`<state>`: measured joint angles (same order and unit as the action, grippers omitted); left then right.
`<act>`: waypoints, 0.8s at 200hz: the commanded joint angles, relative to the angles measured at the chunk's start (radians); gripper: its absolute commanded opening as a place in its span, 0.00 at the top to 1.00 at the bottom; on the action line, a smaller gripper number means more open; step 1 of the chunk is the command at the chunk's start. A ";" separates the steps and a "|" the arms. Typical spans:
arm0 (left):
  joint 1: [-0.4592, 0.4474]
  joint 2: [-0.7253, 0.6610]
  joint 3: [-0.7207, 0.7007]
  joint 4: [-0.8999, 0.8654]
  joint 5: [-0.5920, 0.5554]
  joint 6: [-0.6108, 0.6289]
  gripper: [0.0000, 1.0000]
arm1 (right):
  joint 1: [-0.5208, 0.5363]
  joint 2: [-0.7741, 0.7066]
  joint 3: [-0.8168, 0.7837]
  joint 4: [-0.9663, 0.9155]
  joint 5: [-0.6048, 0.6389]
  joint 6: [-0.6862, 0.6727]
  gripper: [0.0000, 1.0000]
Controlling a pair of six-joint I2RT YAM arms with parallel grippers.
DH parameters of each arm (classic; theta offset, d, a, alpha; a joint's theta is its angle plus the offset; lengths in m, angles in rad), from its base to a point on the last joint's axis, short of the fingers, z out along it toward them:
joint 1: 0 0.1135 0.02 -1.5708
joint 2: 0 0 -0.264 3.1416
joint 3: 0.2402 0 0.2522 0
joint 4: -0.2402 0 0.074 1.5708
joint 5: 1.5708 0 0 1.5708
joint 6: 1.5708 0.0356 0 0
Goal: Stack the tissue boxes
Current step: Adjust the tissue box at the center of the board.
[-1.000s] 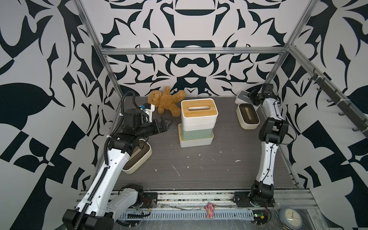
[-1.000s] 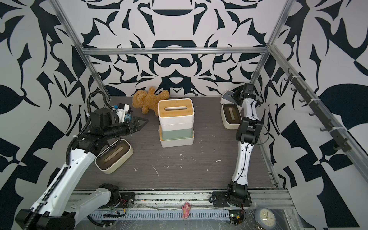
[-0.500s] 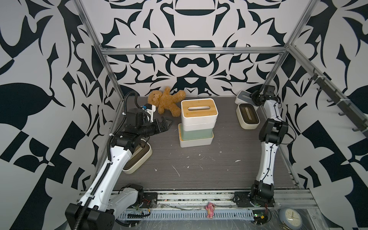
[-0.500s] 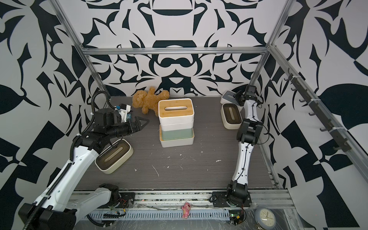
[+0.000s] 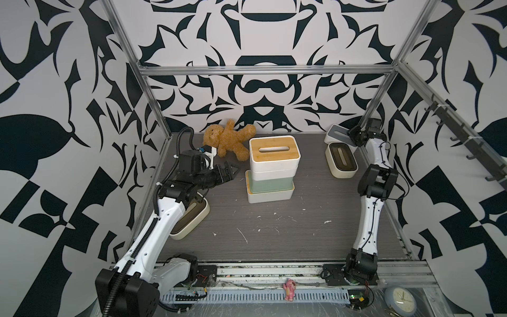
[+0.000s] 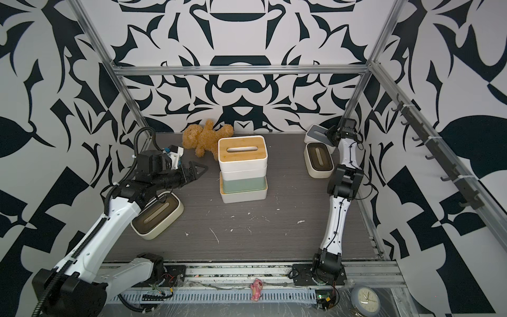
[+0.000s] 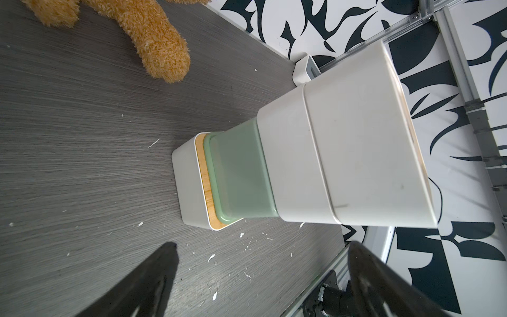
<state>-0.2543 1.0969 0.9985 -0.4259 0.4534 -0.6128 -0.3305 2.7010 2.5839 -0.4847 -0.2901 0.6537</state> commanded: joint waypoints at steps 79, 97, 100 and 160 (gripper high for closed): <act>0.004 -0.060 -0.068 0.050 0.025 -0.029 0.01 | 0.025 -0.134 -0.113 -0.271 0.037 -0.109 0.49; 0.004 -0.079 -0.077 0.043 0.016 -0.027 0.01 | 0.030 -0.164 -0.157 -0.260 0.046 -0.098 0.50; 0.004 -0.082 -0.079 0.042 0.015 -0.026 0.01 | 0.031 -0.170 -0.163 -0.259 0.048 -0.097 0.49; 0.007 -0.096 -0.101 0.053 0.007 -0.028 0.01 | 0.055 -0.204 -0.205 -0.238 -0.004 -0.045 0.48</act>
<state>-0.2523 1.0115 0.9134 -0.3855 0.4660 -0.6369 -0.2970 2.5317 2.3974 -0.6769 -0.2630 0.5766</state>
